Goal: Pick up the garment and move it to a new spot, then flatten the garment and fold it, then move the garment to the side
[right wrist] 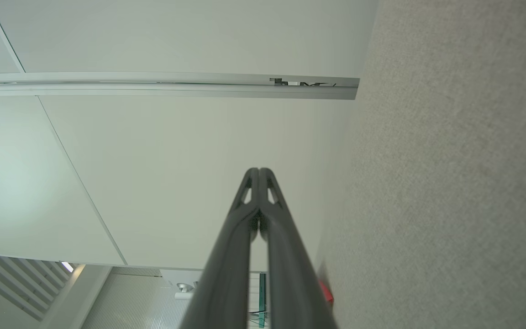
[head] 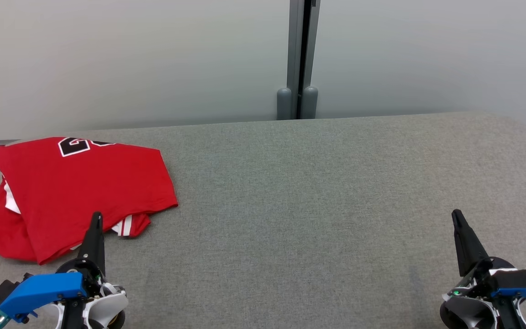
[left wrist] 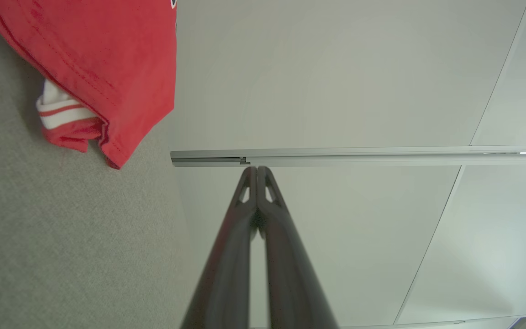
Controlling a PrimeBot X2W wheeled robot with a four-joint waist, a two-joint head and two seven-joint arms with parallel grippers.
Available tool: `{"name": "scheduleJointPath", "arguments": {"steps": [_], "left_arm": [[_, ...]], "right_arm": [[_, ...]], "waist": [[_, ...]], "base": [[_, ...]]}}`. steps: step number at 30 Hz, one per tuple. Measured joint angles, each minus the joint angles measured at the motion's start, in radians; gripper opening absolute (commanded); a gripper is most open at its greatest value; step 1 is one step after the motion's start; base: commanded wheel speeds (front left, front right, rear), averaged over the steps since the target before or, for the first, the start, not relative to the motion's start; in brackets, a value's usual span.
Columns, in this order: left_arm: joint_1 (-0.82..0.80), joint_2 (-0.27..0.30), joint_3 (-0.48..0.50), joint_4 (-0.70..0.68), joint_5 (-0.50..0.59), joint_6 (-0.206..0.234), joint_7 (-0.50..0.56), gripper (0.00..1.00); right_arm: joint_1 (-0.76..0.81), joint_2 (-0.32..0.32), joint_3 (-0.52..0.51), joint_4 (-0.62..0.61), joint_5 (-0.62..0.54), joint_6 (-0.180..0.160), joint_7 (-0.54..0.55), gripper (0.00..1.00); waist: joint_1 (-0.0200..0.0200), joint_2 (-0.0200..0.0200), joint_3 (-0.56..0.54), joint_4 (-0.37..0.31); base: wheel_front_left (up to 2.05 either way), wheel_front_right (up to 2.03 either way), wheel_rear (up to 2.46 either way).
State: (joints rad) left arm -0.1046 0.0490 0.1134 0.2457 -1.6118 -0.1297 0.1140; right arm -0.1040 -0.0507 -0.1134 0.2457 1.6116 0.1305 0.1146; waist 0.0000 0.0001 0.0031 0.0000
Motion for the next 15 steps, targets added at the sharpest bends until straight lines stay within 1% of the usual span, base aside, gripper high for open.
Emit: {"name": "scheduleJointPath", "arguments": {"steps": [11, 12, 15], "left_arm": [[0.0, 0.0, 0.0, 0.0, 0.0, 0.0, 0.0, 0.0], [0.001, -0.001, 0.0, 0.002, 0.0, 0.0, -0.001, 1.0], [0.03, -0.008, -0.001, 0.028, 0.0, 0.0, -0.001, 1.0]], "right_arm": [[0.0, 0.0, 0.0, 0.0, 0.0, 0.0, 0.0, 0.0], [0.001, 0.0, 0.0, 0.003, 0.0, 0.0, 0.0, 1.0], [0.024, 0.004, 0.002, 0.029, 0.0, -0.002, 0.0, 1.0]], "waist": [[0.0, 0.0, 0.0, 0.0], [0.0, 0.0, 0.0, 0.0], [0.0, 0.0, 0.0, 0.0]], "base": [[0.0, 0.0, 0.0], [0.0, 0.0, 0.0], [0.0, 0.0, 0.0]]}}
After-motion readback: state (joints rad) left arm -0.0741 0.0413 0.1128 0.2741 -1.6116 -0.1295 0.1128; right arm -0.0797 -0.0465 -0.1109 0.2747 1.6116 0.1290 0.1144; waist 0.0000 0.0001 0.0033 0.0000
